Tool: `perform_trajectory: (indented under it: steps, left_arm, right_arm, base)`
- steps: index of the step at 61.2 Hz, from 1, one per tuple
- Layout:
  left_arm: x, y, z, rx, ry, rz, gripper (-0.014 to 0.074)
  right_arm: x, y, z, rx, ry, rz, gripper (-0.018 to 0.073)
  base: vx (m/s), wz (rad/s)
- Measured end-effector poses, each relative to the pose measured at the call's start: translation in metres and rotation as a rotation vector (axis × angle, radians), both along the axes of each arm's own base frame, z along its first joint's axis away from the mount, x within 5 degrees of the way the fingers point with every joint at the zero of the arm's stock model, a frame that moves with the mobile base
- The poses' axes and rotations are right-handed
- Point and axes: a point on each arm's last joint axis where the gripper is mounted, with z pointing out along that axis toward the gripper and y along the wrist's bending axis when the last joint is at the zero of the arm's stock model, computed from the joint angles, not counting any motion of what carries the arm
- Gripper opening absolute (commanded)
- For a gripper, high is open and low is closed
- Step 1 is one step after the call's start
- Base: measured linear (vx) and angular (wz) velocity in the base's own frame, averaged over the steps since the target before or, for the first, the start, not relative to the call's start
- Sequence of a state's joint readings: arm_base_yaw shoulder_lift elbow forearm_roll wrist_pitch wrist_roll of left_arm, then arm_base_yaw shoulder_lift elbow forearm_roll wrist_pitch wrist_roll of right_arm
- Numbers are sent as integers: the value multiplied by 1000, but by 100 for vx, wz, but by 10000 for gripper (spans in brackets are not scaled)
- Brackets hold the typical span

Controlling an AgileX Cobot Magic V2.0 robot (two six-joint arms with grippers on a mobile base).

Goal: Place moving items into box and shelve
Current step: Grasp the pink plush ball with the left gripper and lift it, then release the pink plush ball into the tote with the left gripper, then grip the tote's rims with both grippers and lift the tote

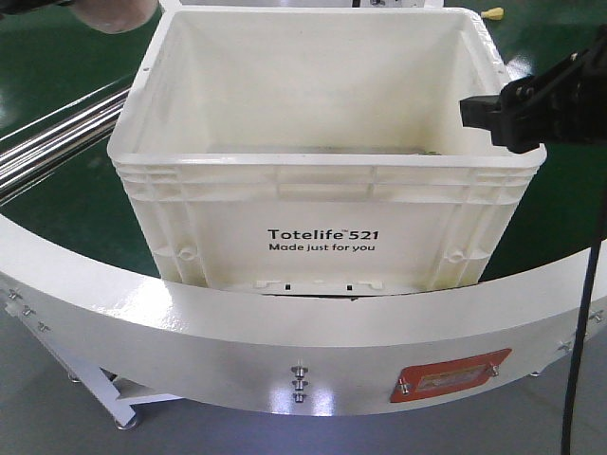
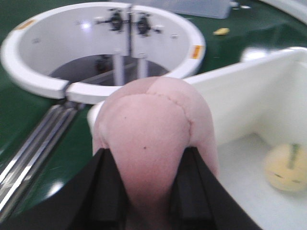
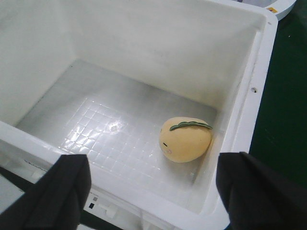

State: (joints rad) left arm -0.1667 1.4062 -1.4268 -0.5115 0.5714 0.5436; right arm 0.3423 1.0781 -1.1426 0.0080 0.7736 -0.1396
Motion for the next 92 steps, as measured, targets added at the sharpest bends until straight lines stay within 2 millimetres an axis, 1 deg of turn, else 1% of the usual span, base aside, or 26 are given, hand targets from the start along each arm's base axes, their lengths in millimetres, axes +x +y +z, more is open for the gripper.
perform_trajectory:
  steps: [3, 6, 8, 14, 19, 23, 25, 32, 39, 45, 53, 58, 62, 71, 76, 85, 92]
  left_arm:
    - [0, -13, -3, 7, 1, -52, 307]
    - [1, -28, -8, 21, 8, -103, 343]
    - [2, -35, -13, 29, 18, -128, 378]
    - [11, -54, -31, 46, 65, -180, 538]
    - [17, -62, -43, 57, 99, -197, 640]
    - [19, -64, -48, 61, 116, -201, 685]
    - [19, -64, -49, 64, 123, -206, 694]
    - [17, -64, -41, 69, 151, -216, 680]
    - [16, -59, -21, 95, 185, -156, 652]
    - [14, -49, -7, 132, 220, -51, 633]
    - [14, -36, -3, 186, 296, 86, 627]
    - [20, -32, -6, 214, 339, 131, 626]
    - [28, -34, -11, 236, 381, 148, 626]
    - [50, -39, -23, 241, 467, 193, 626]
    - [61, -40, -29, 255, 513, 233, 626]
    - [71, -39, -39, 259, 574, 285, 622]
    - [78, -40, -51, 266, 608, 294, 613]
  right_arm:
    - [0, 0, 0, 0, 0, 0, 577]
    - [0, 0, 0, 0, -1, 0, 577]
    - [0, 0, 0, 0, -1, 0, 577]
    - [0, 0, 0, 1, -2, 0, 577]
    - [0, 0, 0, 1, -2, 0, 577]
    - [0, 0, 0, 1, -2, 0, 577]
    - [0, 0, 0, 0, -3, 0, 577]
    - [2, -2, 0, 2, 1, -29, 577]
    - [14, -6, 4, -24, 23, -130, 577]
    - [35, -8, 6, -72, 80, -229, 577]
    - [69, -15, 4, -73, 183, -355, 577]
    - [92, -23, -3, -74, 256, -413, 577]
    - [104, -27, -5, -88, 290, -427, 577]
    - [129, -24, -15, -117, 358, -421, 577]
    - [138, -21, -19, -123, 393, -425, 577]
    - [153, -17, -29, -127, 444, -426, 577]
    - [160, -14, -39, -126, 483, -422, 577]
  base:
    - [0, 0]
    - [0, 0]
    - [0, 0]
    - [0, 0]
    - [0, 0]
    - [0, 0]
    - [0, 0]
    - [0, 0]
    - [0, 0]
    - [0, 0]
    - [0, 0]
    - [0, 0]
    - [0, 0]
    - [0, 0]
    - [0, 0]
    - [0, 0]
    - [0, 0]
